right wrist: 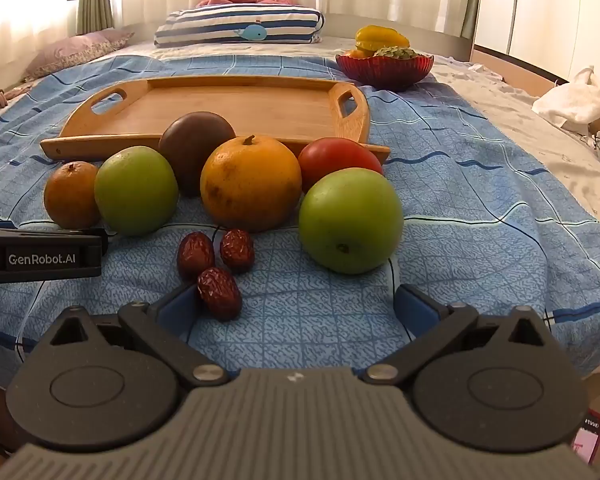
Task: Organize fruits
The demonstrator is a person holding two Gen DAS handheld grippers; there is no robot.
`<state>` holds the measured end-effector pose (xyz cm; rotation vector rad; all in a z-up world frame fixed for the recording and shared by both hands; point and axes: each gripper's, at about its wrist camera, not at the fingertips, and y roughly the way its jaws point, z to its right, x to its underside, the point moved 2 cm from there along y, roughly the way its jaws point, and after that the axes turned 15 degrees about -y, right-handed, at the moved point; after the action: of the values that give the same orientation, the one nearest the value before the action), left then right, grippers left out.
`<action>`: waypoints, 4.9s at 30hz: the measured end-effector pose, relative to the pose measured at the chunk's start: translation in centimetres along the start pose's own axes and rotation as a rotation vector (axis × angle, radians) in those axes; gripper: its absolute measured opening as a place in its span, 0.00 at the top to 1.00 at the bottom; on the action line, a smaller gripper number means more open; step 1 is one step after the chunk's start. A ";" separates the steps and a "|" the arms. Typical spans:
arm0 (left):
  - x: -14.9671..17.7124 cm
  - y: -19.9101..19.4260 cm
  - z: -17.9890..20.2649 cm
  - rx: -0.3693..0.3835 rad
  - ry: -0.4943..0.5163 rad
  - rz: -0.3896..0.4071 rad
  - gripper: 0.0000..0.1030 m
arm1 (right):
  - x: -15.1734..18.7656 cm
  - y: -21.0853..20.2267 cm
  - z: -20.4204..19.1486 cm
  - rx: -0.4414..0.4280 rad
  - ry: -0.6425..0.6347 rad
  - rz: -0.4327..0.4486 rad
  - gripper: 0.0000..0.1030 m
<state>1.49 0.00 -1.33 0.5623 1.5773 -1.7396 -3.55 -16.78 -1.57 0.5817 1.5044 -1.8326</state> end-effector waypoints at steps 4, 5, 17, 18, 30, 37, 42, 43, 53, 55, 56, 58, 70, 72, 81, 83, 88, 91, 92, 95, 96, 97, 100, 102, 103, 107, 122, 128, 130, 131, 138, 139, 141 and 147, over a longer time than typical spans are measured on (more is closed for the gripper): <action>0.0 0.0 0.0 -0.001 0.001 0.002 0.00 | 0.0 0.0 0.0 0.001 0.001 0.003 0.00; 0.0 0.0 0.0 -0.001 0.002 0.002 0.00 | 0.0 0.0 0.0 0.002 0.001 0.006 0.00; 0.0 0.0 0.0 -0.002 0.003 0.005 0.00 | 0.0 -0.1 -0.1 0.005 -0.002 0.009 0.00; 0.0 0.0 0.0 -0.002 0.003 0.004 0.00 | 0.0 -0.1 -0.1 0.005 -0.002 0.009 0.00; 0.0 0.0 0.0 -0.002 0.004 0.005 0.00 | 0.1 -0.2 -0.1 0.007 -0.003 0.011 0.00; 0.0 0.0 0.0 -0.003 0.004 0.005 0.00 | 0.1 -0.2 -0.1 0.008 -0.004 0.012 0.00; 0.0 0.0 0.0 -0.002 0.004 0.006 0.00 | 0.1 -0.2 -0.1 0.009 -0.004 0.013 0.00; 0.0 0.0 0.0 -0.003 0.004 0.006 0.00 | 0.1 -0.2 -0.1 0.009 -0.004 0.013 0.00; 0.0 0.0 0.0 -0.003 0.005 0.007 0.00 | 0.1 -0.2 -0.1 0.010 -0.005 0.015 0.00; 0.0 0.0 0.0 -0.003 0.005 0.007 0.00 | 0.2 -0.2 -0.1 0.010 -0.005 0.015 0.00; 0.0 0.0 0.0 -0.003 0.004 0.007 0.00 | 0.2 -0.2 -0.1 0.010 -0.005 0.015 0.00; 0.0 0.0 0.0 -0.003 0.005 0.007 0.00 | 0.2 -0.2 -0.1 0.010 -0.006 0.015 0.00; 0.0 0.0 0.0 -0.003 0.005 0.008 0.00 | 0.2 -0.2 -0.1 0.011 -0.006 0.016 0.00; 0.0 0.0 0.0 -0.003 0.005 0.008 0.00 | 0.2 -0.3 -0.1 0.011 -0.006 0.017 0.00; 0.0 0.0 0.0 -0.003 0.005 0.009 0.00 | 0.2 -0.3 -0.2 0.012 -0.006 0.018 0.00; 0.0 0.0 0.0 -0.003 0.005 0.009 0.00 | 0.2 -0.3 -0.2 0.013 -0.006 0.018 0.00; 0.0 0.0 0.0 -0.006 0.011 0.014 0.00 | 0.2 -0.3 -0.2 0.012 -0.005 0.019 0.00; 0.0 -0.2 0.4 -0.016 0.015 0.016 0.00 | 0.3 -0.3 -0.2 0.011 0.001 0.018 0.00; 0.0 -0.3 0.6 -0.016 0.011 0.014 0.00 | 0.4 -0.2 -0.3 0.011 0.004 0.015 0.00; -0.4 0.0 0.4 -0.016 -0.004 0.004 0.00 | 0.3 -0.1 -0.2 0.013 0.007 0.010 0.00; -0.5 0.2 0.3 -0.014 -0.011 0.001 0.00 | 0.2 -0.1 -0.1 0.014 0.011 0.010 0.00; -0.3 -0.1 0.3 -0.014 -0.015 0.001 0.00 | 0.2 0.0 -0.1 0.016 0.015 0.013 0.00; -0.4 0.0 0.1 -0.020 -0.015 0.006 0.00 | 0.4 -0.2 -0.2 0.025 0.024 0.027 0.00; -0.4 0.1 0.1 -0.023 -0.015 0.011 0.00 | 0.4 -0.2 -0.3 0.031 0.023 0.034 0.00; -0.4 0.2 0.1 -0.025 -0.014 0.012 0.00 | 0.4 -0.2 -0.3 0.031 0.022 0.034 0.00; -0.4 0.4 0.1 -0.032 -0.030 0.023 0.00 | 0.5 -0.3 -0.3 0.033 0.028 0.043 0.00; -1.4 -1.1 -0.3 -0.020 -0.097 0.090 0.00 | 1.0 -2.3 -1.3 0.064 0.012 0.130 0.04; -1.8 -2.3 0.3 0.003 -0.046 0.173 0.01 | 1.3 -3.3 -2.0 0.040 0.015 0.172 0.18; -1.8 -2.4 0.4 0.005 -0.034 0.180 0.01 | 1.3 -3.5 -2.1 0.029 0.028 0.183 0.26; -1.9 -2.3 0.3 0.012 -0.033 0.181 0.01 | 1.3 -3.6 -2.2 0.022 0.028 0.190 0.28; -1.4 -2.3 -0.1 0.047 -0.050 0.163 0.12 | 1.2 -4.0 -3.1 -0.018 0.003 0.214 0.51; -1.3 -2.3 -0.1 0.053 -0.050 0.162 0.14 | 1.2 -3.9 -3.2 -0.022 -0.001 0.215 0.53; -1.3 -2.3 -0.1 0.073 -0.058 0.163 0.22 | 1.1 -4.0 -3.4 -0.029 -0.002 0.214 0.61; -1.3 -2.8 0.0 0.164 -0.090 0.144 0.57 | 1.1 -4.1 -3.5 -0.068 0.023 0.220 0.76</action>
<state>0.27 0.25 1.47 0.6515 1.3076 -1.7695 -7.60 -13.25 -0.40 0.7076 1.4499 -1.6065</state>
